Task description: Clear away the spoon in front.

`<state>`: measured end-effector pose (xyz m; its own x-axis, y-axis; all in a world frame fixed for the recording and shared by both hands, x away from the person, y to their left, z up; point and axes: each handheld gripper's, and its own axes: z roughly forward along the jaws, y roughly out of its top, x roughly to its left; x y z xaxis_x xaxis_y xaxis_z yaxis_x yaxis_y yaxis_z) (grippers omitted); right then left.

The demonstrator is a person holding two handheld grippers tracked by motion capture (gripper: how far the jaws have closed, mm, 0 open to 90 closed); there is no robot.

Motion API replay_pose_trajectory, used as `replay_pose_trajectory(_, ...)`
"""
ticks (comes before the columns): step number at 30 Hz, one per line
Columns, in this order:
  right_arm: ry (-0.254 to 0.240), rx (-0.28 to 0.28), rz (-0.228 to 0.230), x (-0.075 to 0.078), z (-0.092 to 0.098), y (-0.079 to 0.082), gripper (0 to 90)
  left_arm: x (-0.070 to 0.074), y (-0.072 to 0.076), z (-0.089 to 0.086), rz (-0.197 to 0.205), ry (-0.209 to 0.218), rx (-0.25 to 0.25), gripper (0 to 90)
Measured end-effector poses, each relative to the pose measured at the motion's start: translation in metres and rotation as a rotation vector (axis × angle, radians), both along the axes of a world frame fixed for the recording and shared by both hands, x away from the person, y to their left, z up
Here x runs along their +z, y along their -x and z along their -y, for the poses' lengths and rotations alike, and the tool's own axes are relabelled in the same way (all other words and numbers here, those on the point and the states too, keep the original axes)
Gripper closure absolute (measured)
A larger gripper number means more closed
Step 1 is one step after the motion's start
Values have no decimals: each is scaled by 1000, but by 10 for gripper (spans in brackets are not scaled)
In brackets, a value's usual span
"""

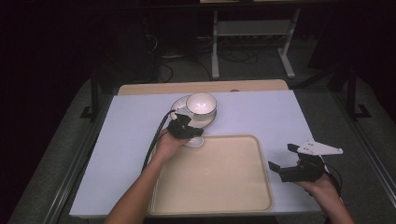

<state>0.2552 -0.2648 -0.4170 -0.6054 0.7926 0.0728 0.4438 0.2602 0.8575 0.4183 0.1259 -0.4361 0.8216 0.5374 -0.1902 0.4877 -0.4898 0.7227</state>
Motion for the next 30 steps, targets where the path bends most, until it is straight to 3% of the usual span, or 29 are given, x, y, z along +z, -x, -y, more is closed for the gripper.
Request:
replay_pose_trajectory(11,-3,-1,2,0,1,0,0,-4,6,1,-49,-20,-23,896)
replay_pose_trajectory(16,-3,-1,2,0,0,0,0,-5,15,-2,-79,-23,-33,896)
replay_pose_trajectory(30,4,2,2,0,-2,0,0,-5,42,-19,-104,-49,-50,896)
